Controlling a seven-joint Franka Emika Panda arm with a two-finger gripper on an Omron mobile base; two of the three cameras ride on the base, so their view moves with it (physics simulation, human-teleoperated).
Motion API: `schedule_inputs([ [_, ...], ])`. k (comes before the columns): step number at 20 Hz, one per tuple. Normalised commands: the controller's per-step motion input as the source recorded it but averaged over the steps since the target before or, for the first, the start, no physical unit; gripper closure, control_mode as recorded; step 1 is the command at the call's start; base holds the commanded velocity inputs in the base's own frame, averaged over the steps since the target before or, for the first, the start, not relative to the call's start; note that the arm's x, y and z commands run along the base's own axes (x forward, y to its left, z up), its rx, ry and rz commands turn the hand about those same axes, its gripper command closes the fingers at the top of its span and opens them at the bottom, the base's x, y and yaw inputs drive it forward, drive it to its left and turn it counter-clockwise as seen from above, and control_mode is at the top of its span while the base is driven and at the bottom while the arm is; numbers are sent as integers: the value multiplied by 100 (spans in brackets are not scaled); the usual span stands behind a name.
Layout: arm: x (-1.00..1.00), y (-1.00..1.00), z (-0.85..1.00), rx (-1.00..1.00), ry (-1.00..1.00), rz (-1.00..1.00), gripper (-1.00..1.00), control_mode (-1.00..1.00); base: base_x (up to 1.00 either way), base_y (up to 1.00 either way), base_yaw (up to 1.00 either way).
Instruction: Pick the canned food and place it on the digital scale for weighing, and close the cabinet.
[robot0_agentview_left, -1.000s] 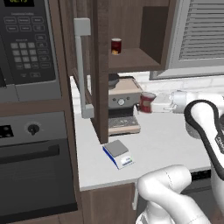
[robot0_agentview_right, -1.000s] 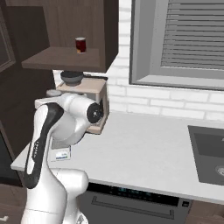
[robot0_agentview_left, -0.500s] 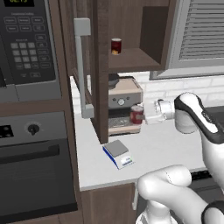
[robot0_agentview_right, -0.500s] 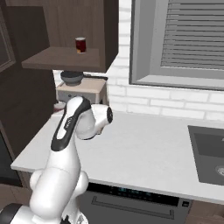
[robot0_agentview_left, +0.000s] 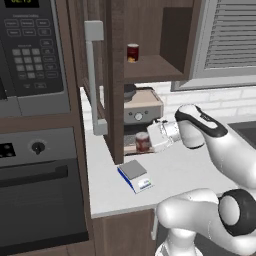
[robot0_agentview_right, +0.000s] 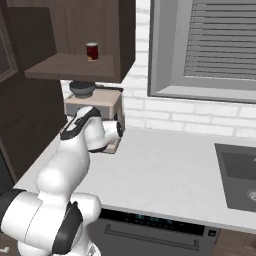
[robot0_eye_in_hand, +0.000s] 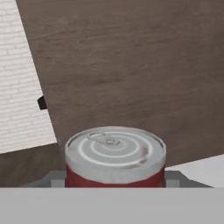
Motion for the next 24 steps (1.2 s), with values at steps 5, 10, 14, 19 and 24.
schedule_inputs([
  [5,11,3,-45,-3,-20,2,100,-100,0,0,0],
  [10,2,0,-22,5,-7,4,100,-100,0,0,0],
  [14,14,3,-22,9,0,1,100,-100,0,0,0],
  [19,16,9,-32,2,0,2,100,-100,0,0,0],
  [24,29,20,-24,-1,1,0,100,-100,0,0,0],
])
